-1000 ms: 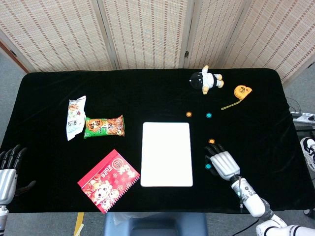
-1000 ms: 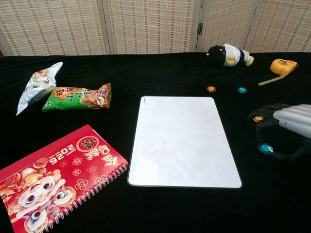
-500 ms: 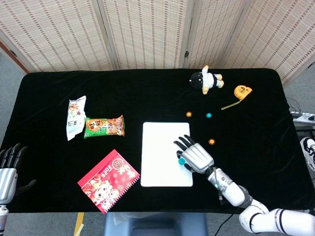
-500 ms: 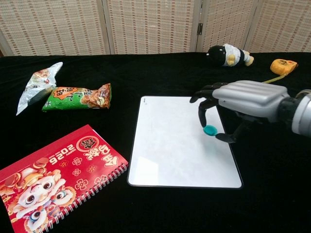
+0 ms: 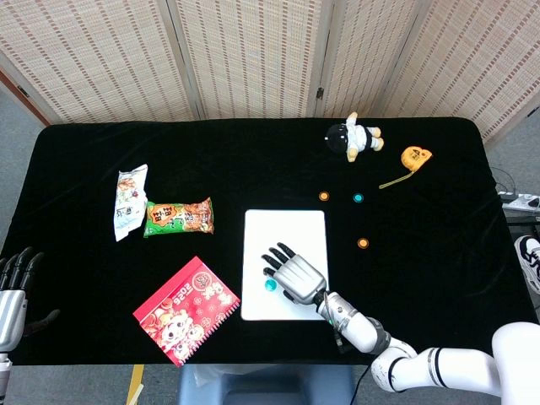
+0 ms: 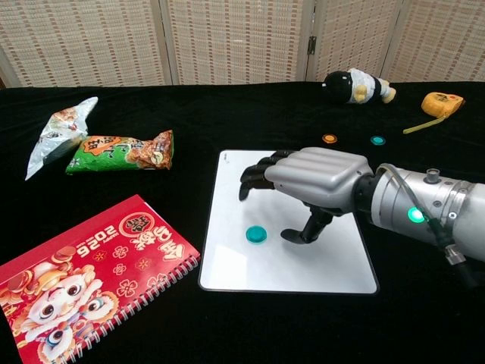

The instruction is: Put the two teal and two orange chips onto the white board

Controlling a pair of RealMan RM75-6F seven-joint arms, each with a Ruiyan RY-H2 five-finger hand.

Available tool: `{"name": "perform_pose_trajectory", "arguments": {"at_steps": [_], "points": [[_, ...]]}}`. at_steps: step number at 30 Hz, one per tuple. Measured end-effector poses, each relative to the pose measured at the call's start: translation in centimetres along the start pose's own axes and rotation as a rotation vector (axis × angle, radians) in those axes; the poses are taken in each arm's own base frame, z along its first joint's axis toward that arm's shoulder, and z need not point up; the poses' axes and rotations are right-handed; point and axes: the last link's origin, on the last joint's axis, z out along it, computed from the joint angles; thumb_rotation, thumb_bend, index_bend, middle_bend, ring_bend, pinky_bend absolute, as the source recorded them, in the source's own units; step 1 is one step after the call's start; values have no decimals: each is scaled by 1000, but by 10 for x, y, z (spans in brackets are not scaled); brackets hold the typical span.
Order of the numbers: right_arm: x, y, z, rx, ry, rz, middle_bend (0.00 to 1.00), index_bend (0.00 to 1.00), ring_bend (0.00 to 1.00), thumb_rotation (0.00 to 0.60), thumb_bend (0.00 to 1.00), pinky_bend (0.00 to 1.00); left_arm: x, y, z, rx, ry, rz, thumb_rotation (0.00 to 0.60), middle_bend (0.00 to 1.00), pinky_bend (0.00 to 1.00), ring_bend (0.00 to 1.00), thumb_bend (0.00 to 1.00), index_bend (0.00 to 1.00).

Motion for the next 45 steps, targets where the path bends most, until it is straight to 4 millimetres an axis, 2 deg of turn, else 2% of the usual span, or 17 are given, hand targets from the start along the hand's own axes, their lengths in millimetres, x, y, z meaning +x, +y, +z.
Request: {"name": "perform_pose_trajectory", "arguments": {"at_steps": [4,9,14,20,26,32,45], "points": [[8,23,-8,-69,34,8,41,125,58,600,291,0,1,0,2,-5,5,-1,600,0,0,0,99,0],[19,79,-25,-233,71,33,43,221,13,600,291,0,2,3,4,-14,5,-4,600,0,0,0,99,0],[21,125,-34,-371,67,68,48,232,6,600,292,0,1,9,5,-33,1,-10,600,0,0,0,99,0],[20,167,-31,-498,42,82,49,232,2,600,292,0,3,12,6,-36,1,-8,600,0,0,0,98,0],[16,192,-15,-582,13,102,50,242,3,600,292,0,5,12,5,-29,-1,-3,600,0,0,0,99,0],[13,207,5,-636,-18,94,58,273,16,600,292,0,5,11,4,-19,-11,3,600,0,0,0,99,0],[7,222,43,-710,-74,79,71,324,10,600,291,0,6,5,1,15,-26,14,600,0,0,0,98,0]]}}
